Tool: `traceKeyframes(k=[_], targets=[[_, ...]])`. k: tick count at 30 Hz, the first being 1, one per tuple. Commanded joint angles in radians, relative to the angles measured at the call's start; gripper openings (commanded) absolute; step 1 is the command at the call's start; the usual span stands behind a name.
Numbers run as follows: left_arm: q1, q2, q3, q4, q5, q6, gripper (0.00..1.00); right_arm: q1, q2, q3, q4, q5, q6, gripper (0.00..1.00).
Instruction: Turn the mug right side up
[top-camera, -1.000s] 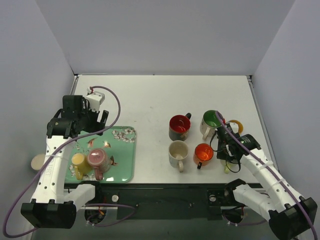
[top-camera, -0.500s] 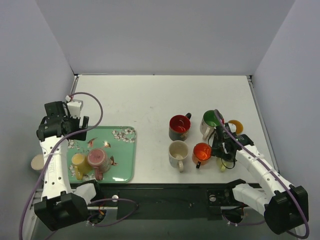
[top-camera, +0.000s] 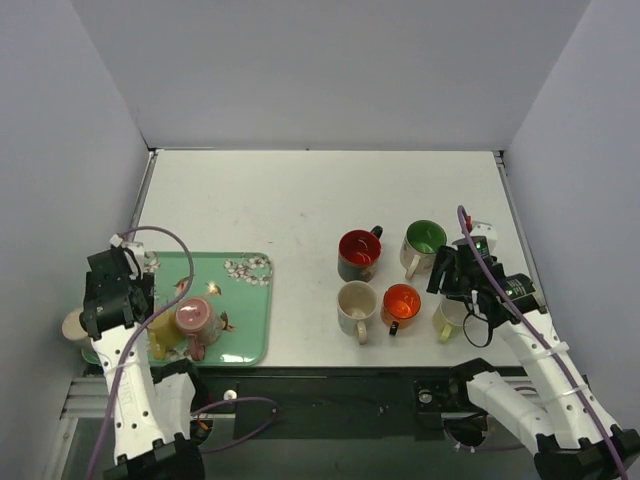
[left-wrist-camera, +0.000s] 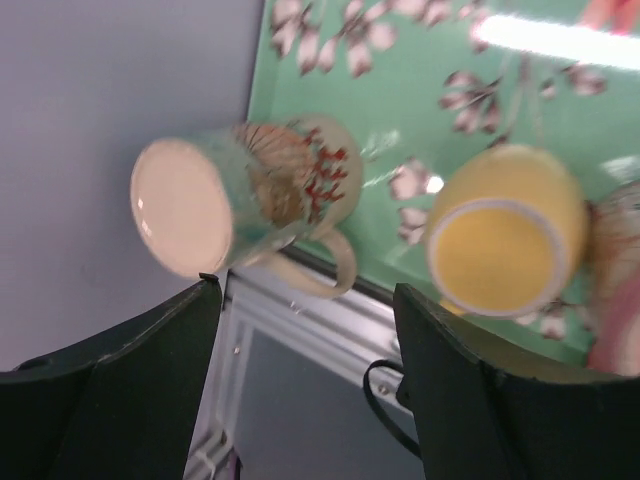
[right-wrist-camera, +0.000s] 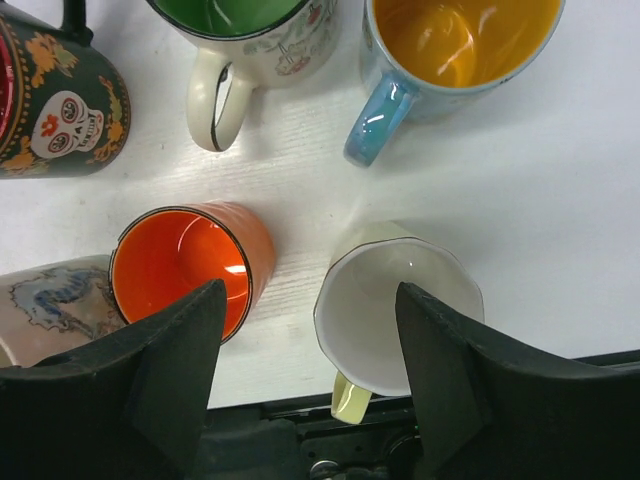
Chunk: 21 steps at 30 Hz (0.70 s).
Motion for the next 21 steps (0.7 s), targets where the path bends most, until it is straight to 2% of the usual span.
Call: traceKeyframes(k=[1, 5, 9, 12, 16, 21], targets=[[0.118, -0.007, -0.075, 0.037, -0.179, 0.051, 0.79, 0.01, -0.014, 0.048, -0.066, -0.01, -0.069, 0.64], [0.352, 0.036, -0.113, 0.084, -0.033, 0.039, 0.71, 0.055, -0.042, 0.05, -0.055, 0.0, -0.076, 0.64], [0.492, -0.039, -0.167, 0.141, 0.056, 0.053, 0.69, 0.127, -0.058, 0.056, -0.055, 0.034, -0.076, 0.64], [0.528, -0.096, -0.228, 0.173, 0.066, 0.093, 0.7, 0.156, -0.061, 0.066, -0.064, 0.069, -0.078, 0.64], [0.574, -0.039, -0.276, 0.21, 0.119, 0.097, 0.73, 0.17, -0.08, 0.065, -0.064, 0.105, -0.078, 0.64], [0.627, 0.044, -0.314, 0.342, 0.198, 0.053, 0.73, 0.188, -0.099, 0.065, -0.067, 0.118, -0.079, 0.64]])
